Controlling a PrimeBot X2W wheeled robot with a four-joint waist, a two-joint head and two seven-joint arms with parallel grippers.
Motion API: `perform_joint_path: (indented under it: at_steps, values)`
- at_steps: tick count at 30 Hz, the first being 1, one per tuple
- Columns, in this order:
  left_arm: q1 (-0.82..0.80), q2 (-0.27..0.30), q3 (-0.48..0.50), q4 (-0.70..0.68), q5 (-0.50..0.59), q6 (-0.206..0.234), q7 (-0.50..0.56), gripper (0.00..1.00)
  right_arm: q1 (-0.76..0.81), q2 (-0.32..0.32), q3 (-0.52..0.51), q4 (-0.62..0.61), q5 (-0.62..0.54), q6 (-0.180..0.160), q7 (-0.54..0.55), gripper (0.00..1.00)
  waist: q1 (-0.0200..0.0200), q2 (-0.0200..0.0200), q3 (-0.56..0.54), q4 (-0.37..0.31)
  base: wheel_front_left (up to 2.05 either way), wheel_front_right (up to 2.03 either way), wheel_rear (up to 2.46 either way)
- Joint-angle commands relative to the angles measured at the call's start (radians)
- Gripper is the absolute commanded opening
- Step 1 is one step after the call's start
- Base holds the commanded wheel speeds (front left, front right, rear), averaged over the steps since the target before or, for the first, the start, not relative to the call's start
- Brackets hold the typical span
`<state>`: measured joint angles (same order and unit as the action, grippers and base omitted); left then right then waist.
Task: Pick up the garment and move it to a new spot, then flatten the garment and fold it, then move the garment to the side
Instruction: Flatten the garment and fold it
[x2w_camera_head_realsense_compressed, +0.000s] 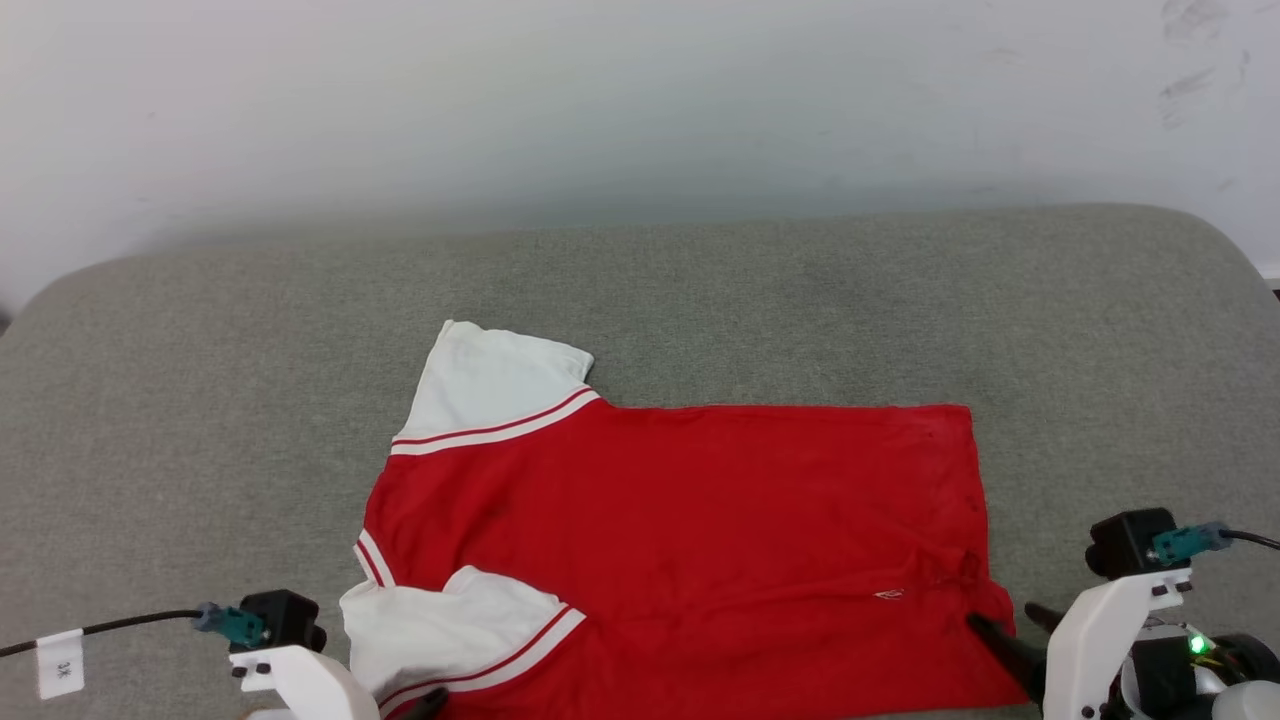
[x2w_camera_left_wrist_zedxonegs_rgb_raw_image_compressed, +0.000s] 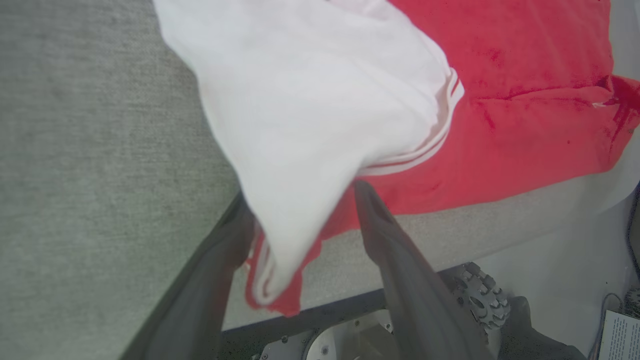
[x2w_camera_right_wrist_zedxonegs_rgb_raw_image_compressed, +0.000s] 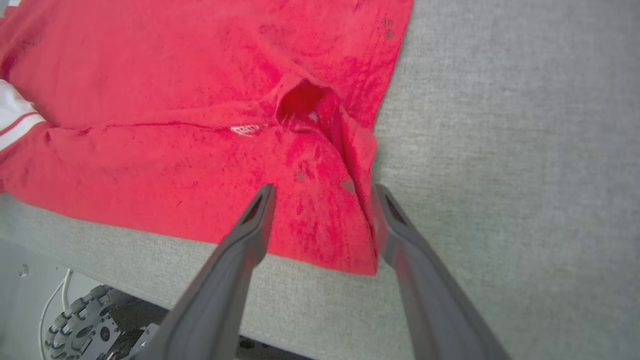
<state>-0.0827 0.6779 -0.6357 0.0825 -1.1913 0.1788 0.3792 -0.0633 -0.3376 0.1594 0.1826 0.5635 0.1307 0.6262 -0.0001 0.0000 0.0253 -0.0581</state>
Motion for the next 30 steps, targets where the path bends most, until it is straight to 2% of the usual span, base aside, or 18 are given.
perform_joint_path:
  at_steps: [1,2,6,12,18,19,20,22,26,30]
  values:
    - [-0.016,0.002,0.006,-0.002,0.005,-0.004,-0.007,1.00,0.005,0.002,-0.001,-0.006,-0.006,0.000,-0.007,1.00,0.0001,0.0000,0.001,-0.002,0.00,0.00,0.00]
    - [-0.030,-0.006,0.015,0.015,0.021,-0.018,-0.041,1.00,0.006,0.010,-0.014,-0.026,-0.026,0.000,-0.081,1.00,0.0001,0.0000,-0.001,-0.009,0.00,0.00,0.00]
    - [-0.069,0.011,0.049,0.022,0.074,-0.020,-0.126,1.00,0.002,0.028,-0.043,-0.077,-0.090,0.000,-0.218,1.00,0.0001,0.0000,-0.007,-0.026,0.00,0.00,0.00]
    - [-0.148,-0.005,0.092,0.008,0.164,0.028,-0.253,1.00,-0.026,0.059,-0.077,-0.149,-0.179,0.000,-0.378,1.00,0.0001,0.0000,0.014,-0.056,0.00,0.00,0.00]
    - [-0.249,-0.019,0.127,0.013,0.233,0.058,-0.344,1.00,-0.074,0.105,-0.117,-0.213,-0.224,0.000,-0.517,1.00,0.0001,0.0000,0.095,-0.083,0.00,0.00,0.00]
    - [-0.325,-0.020,0.147,0.021,0.260,0.066,-0.366,1.00,-0.107,0.135,-0.137,-0.245,-0.238,0.000,-0.579,1.00,0.0001,0.0000,0.164,-0.098,0.00,0.00,0.00]
    - [-0.352,-0.023,0.154,0.025,0.263,0.064,-0.370,1.00,-0.117,0.143,-0.139,-0.252,-0.241,0.000,-0.592,1.00,0.0001,0.0000,0.188,-0.104,0.00,0.00,0.00]
    - [-0.410,-0.019,0.167,0.039,0.269,0.061,-0.363,1.00,-0.139,0.155,-0.144,-0.270,-0.246,0.000,-0.615,1.00,0.0001,0.0000,0.238,-0.115,0.00,0.00,0.00]
    - [-0.544,-0.001,0.179,0.087,0.251,0.018,-0.295,1.00,-0.181,0.174,-0.146,-0.297,-0.247,0.000,-0.643,1.00,0.0001,0.0000,0.328,-0.137,0.00,0.00,0.00]
    - [-0.676,0.041,0.157,0.151,0.223,-0.041,-0.134,1.00,-0.211,0.186,-0.150,-0.311,-0.243,0.000,-0.650,1.00,0.0001,0.0000,0.406,-0.165,0.00,0.00,0.00]
